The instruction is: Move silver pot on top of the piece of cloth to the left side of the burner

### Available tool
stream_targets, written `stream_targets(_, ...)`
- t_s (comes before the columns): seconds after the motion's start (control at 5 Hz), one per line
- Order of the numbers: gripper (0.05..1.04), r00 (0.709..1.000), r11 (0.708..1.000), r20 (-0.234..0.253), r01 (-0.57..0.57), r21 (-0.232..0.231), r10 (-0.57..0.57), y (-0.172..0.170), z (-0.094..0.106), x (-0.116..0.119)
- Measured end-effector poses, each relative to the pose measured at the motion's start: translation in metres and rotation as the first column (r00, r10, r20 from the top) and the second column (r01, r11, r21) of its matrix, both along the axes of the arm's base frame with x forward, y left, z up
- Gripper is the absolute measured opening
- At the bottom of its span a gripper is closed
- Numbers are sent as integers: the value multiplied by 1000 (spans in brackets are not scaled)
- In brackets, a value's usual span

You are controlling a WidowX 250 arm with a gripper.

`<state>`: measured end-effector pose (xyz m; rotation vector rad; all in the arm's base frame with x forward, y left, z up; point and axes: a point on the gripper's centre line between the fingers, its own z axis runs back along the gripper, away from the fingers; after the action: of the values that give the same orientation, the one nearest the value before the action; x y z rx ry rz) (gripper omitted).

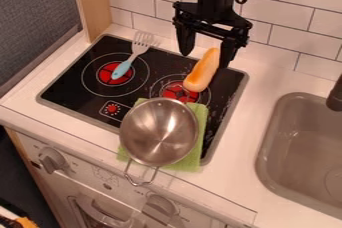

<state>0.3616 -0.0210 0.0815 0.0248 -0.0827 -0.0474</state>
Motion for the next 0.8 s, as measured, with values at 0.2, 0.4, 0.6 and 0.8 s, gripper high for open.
stream_targets(0.2, 1000, 999, 1000, -40, 0, 3, 0, 0, -14, -5)
stream_targets(0.4, 1000, 999, 999, -36, 39, 9, -39, -8, -10, -21)
stream_targets(0.6, 1000, 995, 995, 22, 94, 43, -95, -21, 16, -50)
stream_targets(0.8, 1000, 995, 992, -11, 102, 68, -101, -23, 8, -77)
